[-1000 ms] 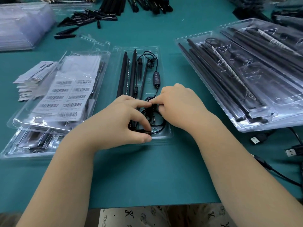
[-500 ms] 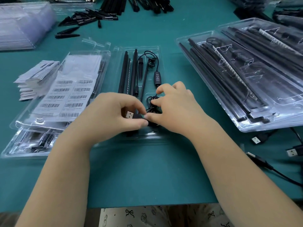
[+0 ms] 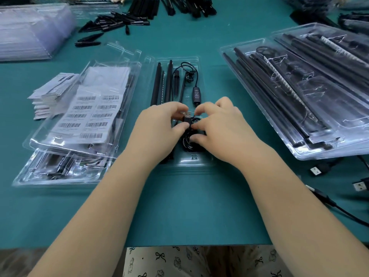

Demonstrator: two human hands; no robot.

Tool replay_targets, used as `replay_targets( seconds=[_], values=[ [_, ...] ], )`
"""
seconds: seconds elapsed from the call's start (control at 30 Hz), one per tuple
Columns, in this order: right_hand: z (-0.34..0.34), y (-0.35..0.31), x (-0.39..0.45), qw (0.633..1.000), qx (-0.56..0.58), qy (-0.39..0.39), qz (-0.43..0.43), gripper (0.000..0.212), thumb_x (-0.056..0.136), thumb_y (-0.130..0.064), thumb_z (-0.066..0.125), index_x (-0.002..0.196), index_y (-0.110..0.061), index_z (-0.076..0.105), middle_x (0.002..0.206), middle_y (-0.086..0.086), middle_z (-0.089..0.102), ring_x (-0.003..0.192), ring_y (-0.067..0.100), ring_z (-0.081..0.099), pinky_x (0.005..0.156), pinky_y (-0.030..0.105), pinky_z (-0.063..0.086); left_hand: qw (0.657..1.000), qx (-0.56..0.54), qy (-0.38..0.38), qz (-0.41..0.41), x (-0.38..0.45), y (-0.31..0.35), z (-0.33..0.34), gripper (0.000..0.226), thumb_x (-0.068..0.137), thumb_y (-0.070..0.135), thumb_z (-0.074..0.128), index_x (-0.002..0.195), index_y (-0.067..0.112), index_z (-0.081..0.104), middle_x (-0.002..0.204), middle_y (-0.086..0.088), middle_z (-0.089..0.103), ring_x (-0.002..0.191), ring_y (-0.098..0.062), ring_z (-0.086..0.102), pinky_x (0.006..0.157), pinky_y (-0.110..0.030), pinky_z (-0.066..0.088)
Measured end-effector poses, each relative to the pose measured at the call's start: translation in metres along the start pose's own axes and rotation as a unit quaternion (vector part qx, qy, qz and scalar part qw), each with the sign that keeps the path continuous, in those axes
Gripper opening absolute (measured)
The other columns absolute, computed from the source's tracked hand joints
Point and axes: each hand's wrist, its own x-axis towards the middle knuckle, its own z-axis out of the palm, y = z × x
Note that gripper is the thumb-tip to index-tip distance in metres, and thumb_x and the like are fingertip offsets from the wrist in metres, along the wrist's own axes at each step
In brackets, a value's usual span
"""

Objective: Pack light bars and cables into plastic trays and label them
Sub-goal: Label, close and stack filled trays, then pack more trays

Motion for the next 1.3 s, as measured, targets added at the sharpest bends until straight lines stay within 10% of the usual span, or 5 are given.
replay_targets(
  seconds=[0.27,0.63,0.87,1.2,1.3],
  values=[
    [-0.004,-0.002,-0.002,0.999,0.038,-0.006,0.012,0.039,0.09,-0.044,0.053,0.125,-0.029,0.049,0.098,-0.009,0.059,0.107,0.019,0.037,0.084,0.036,0.03,0.99,0.135,-0.037,0.028,0.005,-0.005,-0.003,0.021,0.089,0.041,0.061,0.103,0.032,0.074,0.109,0.01,0.067,0.104,-0.023,0.047,0.092,-0.04,0.037],
    [-0.003,0.002,-0.001,0.997,0.027,-0.076,0.0,0.071,0.077,-0.073,0.026,0.141,-0.042,0.033,0.129,-0.01,0.042,0.115,0.019,0.026,0.095,0.035,0.026,0.971,0.174,-0.152,0.054,-0.001,-0.015,-0.018,0.062,0.071,0.069,0.033,0.125,0.048,0.056,0.13,0.014,0.043,0.118,-0.013,0.025,0.096,-0.031,0.016],
    [-0.003,0.005,0.006,0.995,-0.006,-0.089,-0.037,0.062,0.087,-0.06,0.046,0.143,-0.034,0.036,0.156,-0.01,0.015,0.142,0.019,0.011,0.114,0.04,0.013,0.967,0.179,-0.164,0.077,-0.009,-0.019,-0.017,0.05,0.086,0.058,0.046,0.135,0.047,0.046,0.15,0.015,0.027,0.127,-0.013,0.017,0.103,-0.032,0.009],
    [-0.009,0.0,0.008,0.988,-0.009,-0.148,-0.048,0.057,0.095,-0.047,0.042,0.144,-0.02,0.032,0.151,-0.005,0.03,0.141,0.014,0.02,0.112,0.044,0.014,0.962,0.211,-0.159,0.066,-0.009,-0.007,-0.02,0.047,0.091,0.054,0.046,0.137,0.047,0.043,0.154,0.012,0.021,0.134,-0.018,0.016,0.109,-0.034,0.01],
    [-0.009,0.0,0.007,0.987,0.002,-0.154,-0.039,0.059,0.096,-0.047,0.042,0.147,-0.022,0.027,0.154,-0.008,0.025,0.143,0.01,0.013,0.114,0.046,0.009,0.98,0.136,-0.111,0.097,-0.01,-0.004,-0.054,0.051,0.086,0.062,0.043,0.133,0.045,0.048,0.144,0.023,0.037,0.129,-0.006,0.035,0.104,-0.033,0.032]
  ],
)
